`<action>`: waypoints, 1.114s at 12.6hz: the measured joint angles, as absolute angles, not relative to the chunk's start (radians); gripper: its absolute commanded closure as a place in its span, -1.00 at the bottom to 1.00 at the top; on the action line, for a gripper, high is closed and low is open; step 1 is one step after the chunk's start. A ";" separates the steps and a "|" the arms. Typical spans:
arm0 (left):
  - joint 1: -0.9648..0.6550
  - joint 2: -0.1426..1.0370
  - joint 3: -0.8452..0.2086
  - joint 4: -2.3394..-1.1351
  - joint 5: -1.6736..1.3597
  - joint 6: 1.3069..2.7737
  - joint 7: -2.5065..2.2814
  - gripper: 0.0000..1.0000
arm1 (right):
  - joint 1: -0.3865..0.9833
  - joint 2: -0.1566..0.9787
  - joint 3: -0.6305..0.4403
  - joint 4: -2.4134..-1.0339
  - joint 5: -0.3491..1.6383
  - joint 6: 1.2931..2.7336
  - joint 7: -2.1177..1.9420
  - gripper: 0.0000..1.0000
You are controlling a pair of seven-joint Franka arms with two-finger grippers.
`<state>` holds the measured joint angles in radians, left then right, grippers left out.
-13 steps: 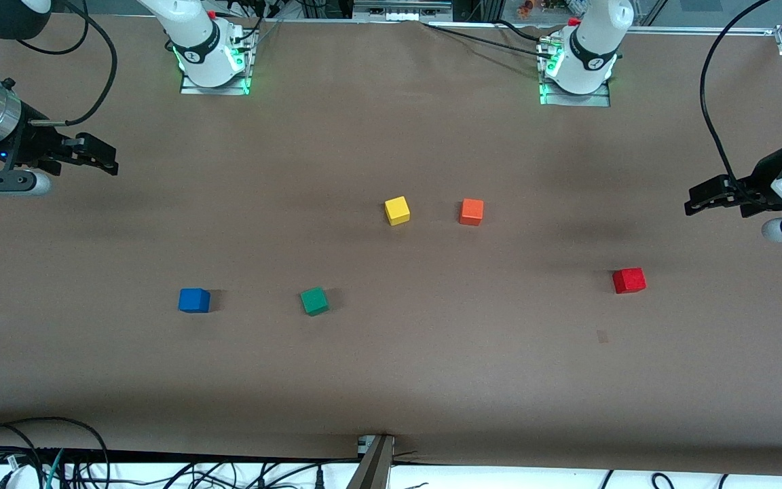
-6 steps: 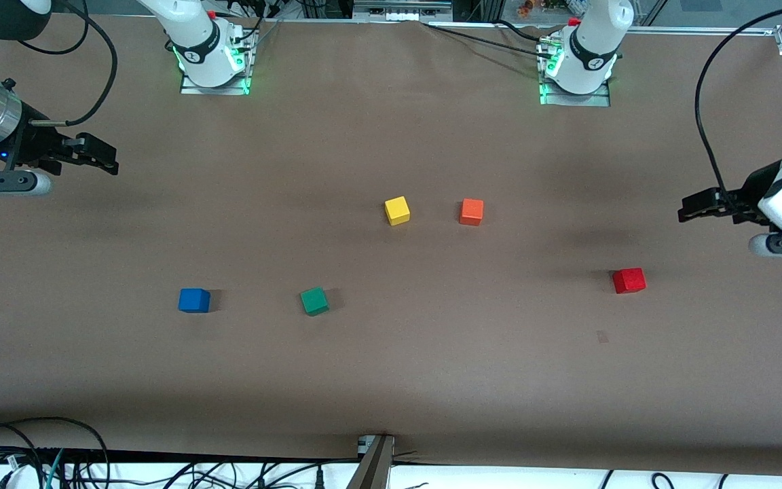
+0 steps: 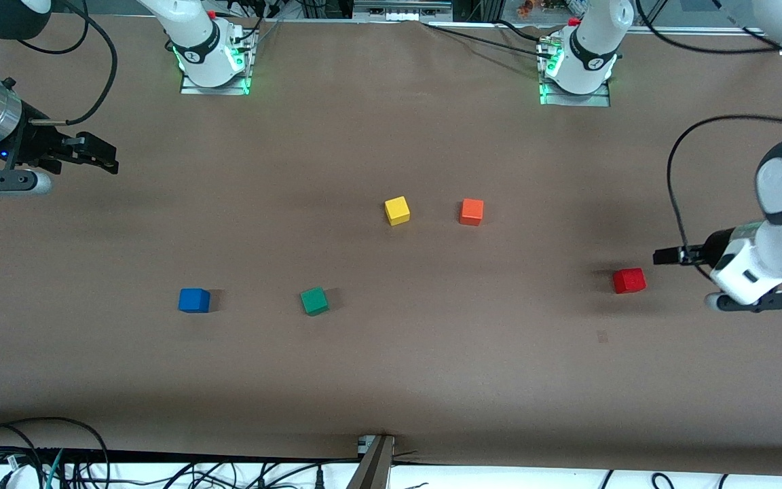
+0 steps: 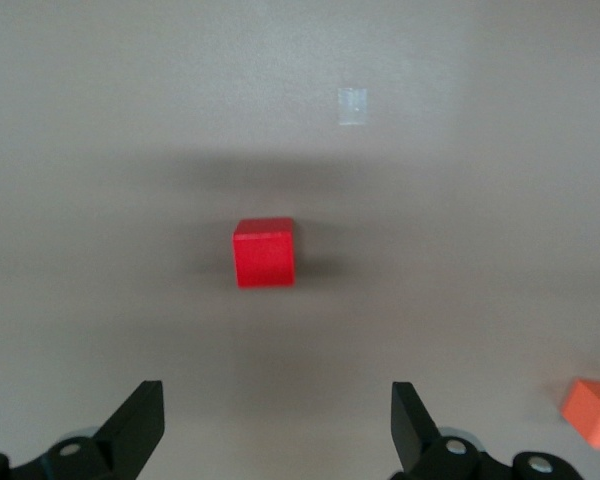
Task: Pass red block to right arm, stack on blue
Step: 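Lower the left gripper over the red cube and close on it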
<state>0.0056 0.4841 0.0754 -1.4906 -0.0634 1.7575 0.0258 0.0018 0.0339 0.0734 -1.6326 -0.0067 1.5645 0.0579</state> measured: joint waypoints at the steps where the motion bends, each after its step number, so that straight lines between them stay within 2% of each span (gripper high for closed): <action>1: 0.006 0.504 0.075 -1.525 -0.063 1.822 0.026 -1.00 | 0.002 0.034 0.073 -1.633 -0.007 1.564 0.058 -1.00; 9: 0.017 0.541 0.074 -1.842 -0.063 2.299 0.027 -1.00 | 0.002 0.034 0.071 -1.634 -0.007 1.560 0.058 -1.00; 14: 0.017 0.565 0.070 -1.888 -0.063 2.355 0.028 -0.99 | 0.002 0.034 0.071 -1.634 -0.007 1.560 0.058 -1.00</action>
